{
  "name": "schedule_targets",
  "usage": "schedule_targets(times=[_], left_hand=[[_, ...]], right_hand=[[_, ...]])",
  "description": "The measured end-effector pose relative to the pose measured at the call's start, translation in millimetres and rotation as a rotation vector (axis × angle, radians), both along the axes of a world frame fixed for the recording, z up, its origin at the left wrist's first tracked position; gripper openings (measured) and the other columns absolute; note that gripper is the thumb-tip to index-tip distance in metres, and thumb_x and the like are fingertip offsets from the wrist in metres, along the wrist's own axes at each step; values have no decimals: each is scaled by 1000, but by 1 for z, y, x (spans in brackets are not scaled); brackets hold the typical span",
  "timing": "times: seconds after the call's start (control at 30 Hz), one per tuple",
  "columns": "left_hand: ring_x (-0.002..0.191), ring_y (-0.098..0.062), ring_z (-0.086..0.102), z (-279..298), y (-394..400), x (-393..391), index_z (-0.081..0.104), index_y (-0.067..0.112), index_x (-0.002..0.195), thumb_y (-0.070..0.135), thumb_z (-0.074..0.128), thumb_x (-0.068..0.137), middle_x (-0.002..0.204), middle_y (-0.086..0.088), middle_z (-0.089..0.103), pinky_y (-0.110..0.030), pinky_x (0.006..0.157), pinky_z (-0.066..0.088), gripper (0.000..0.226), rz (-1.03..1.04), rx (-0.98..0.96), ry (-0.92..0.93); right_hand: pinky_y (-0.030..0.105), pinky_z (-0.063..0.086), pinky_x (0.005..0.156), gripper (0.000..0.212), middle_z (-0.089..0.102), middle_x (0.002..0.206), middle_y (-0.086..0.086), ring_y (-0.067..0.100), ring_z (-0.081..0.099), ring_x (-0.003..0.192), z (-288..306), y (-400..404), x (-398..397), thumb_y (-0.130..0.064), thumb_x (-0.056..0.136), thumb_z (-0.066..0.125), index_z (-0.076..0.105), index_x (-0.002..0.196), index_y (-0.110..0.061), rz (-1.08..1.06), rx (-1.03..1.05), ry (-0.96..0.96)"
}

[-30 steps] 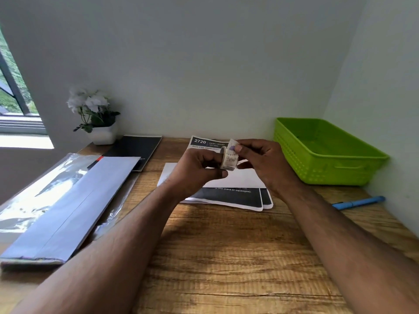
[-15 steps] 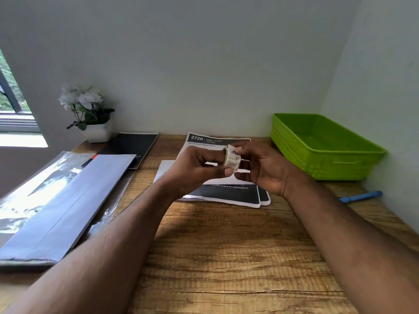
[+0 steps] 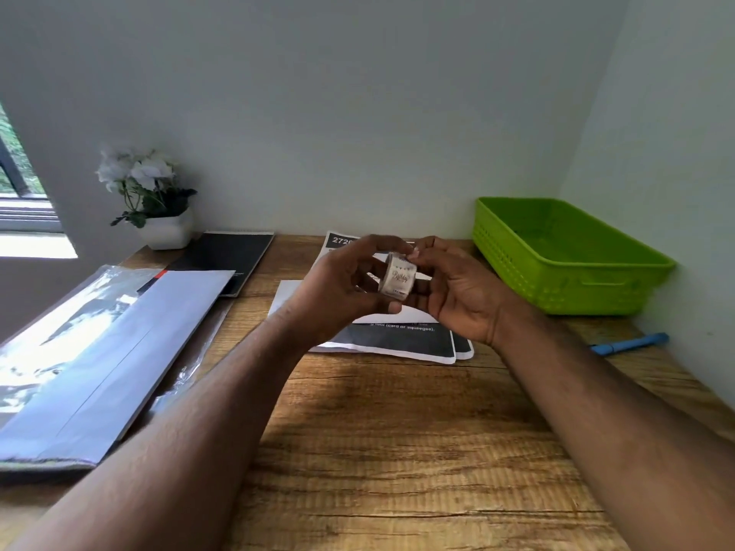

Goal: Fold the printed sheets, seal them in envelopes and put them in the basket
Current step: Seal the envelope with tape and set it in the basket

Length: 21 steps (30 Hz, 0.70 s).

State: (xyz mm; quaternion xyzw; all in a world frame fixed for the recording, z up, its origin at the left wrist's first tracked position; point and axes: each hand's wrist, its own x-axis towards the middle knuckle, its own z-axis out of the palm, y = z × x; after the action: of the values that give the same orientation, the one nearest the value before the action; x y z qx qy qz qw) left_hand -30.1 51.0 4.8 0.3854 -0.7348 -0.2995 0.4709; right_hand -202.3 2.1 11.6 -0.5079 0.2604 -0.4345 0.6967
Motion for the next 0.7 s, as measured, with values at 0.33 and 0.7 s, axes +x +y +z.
schedule_targets(times=[0.33, 0.7], left_hand=[[79, -11, 70, -9, -8, 2, 61, 20, 122, 1, 83, 69, 97, 2, 71, -33, 72, 61, 61, 150, -20, -34], [76, -8, 69, -10, -12, 3, 59, 22, 115, -14, 71, 75, 91, -2, 68, -22, 66, 57, 55, 236, -5, 66]], right_hand=[[50, 57, 79, 19, 57, 123, -2, 23, 63, 104, -7, 2, 9, -14, 85, 68, 59, 95, -28, -258, -380, 205], [25, 52, 88, 34, 63, 106, -6, 10, 62, 98, -9, 8, 16, -15, 68, 82, 71, 99, -21, -480, -853, 493]])
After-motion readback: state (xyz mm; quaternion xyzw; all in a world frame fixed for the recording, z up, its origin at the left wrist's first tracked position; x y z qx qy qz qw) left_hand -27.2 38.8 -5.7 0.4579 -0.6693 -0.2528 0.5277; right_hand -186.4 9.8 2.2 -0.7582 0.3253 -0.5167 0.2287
